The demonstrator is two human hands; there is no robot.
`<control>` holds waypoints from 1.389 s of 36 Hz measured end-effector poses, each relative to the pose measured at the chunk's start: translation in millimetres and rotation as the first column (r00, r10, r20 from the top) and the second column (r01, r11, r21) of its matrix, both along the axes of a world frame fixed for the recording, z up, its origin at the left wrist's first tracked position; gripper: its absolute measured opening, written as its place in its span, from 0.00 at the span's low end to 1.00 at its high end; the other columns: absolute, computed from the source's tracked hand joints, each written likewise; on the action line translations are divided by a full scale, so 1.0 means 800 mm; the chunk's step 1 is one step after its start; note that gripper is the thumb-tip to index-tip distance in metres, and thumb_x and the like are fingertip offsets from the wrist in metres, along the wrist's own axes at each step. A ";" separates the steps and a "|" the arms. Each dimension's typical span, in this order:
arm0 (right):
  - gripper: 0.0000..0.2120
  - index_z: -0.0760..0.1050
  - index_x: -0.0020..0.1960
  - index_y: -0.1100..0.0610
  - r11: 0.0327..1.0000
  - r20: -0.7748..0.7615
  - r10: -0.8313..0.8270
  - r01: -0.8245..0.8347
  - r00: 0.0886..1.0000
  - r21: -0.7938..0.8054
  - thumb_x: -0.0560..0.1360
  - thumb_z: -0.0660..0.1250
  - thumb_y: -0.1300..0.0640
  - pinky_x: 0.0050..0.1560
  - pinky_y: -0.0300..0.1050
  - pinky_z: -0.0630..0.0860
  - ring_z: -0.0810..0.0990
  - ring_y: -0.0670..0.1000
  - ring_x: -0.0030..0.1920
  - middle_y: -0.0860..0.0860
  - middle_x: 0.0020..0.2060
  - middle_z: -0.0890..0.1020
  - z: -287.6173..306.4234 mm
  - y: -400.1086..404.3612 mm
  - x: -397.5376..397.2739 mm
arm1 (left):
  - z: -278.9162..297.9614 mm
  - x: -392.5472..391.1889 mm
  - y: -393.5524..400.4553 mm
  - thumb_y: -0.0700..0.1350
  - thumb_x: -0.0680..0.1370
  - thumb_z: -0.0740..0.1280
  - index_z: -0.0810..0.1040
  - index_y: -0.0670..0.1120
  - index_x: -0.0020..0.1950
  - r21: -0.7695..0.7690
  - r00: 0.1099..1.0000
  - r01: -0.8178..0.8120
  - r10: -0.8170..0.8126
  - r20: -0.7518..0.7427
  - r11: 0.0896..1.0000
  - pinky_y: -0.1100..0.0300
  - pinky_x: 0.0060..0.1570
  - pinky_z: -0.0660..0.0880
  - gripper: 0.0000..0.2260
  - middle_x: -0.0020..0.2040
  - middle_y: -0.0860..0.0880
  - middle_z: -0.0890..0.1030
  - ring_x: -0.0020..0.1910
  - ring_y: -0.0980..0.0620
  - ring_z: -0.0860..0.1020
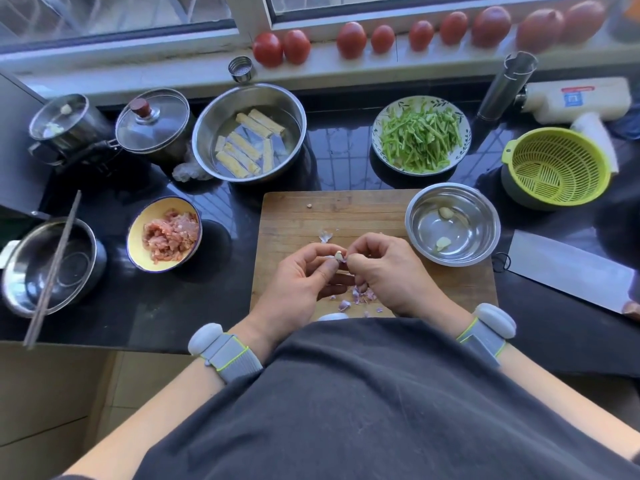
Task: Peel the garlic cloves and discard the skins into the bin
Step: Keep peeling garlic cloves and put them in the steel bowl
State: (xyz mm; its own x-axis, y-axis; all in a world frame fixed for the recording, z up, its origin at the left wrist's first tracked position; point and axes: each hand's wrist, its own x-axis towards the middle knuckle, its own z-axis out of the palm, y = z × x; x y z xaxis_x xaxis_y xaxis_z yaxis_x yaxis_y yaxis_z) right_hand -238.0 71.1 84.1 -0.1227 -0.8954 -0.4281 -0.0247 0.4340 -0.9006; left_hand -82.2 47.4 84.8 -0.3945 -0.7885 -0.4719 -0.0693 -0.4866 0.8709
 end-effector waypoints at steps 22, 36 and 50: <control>0.09 0.82 0.51 0.50 0.979 -0.595 0.197 -0.192 0.780 0.072 0.77 0.65 0.60 0.48 0.44 0.76 0.79 0.49 0.44 0.45 0.42 0.81 -0.038 0.003 -0.017 | -0.014 0.007 -0.006 0.39 0.84 0.58 0.76 0.42 0.57 0.163 0.991 -0.092 0.106 -0.080 0.982 0.57 0.42 0.79 0.08 0.43 0.43 0.82 0.36 0.49 0.79; 0.05 0.84 0.43 0.54 0.989 -0.319 0.057 -0.098 0.946 -0.113 0.75 0.72 0.61 0.32 0.31 0.75 0.81 0.42 0.28 0.46 0.30 0.83 0.004 0.001 0.002 | -0.009 0.005 -0.004 0.36 0.83 0.63 0.80 0.44 0.54 -0.232 0.970 0.087 -0.029 0.240 0.969 0.55 0.45 0.81 0.08 0.39 0.47 0.83 0.37 0.52 0.81; 0.06 0.81 0.40 0.50 0.980 -0.441 0.024 -0.109 0.897 -0.166 0.75 0.72 0.59 0.33 0.27 0.73 0.81 0.41 0.30 0.43 0.28 0.81 0.003 0.003 0.004 | -0.001 0.002 -0.005 0.38 0.81 0.66 0.83 0.48 0.54 -0.452 0.876 0.268 -0.021 0.481 0.851 0.50 0.48 0.81 0.08 0.39 0.50 0.85 0.40 0.53 0.84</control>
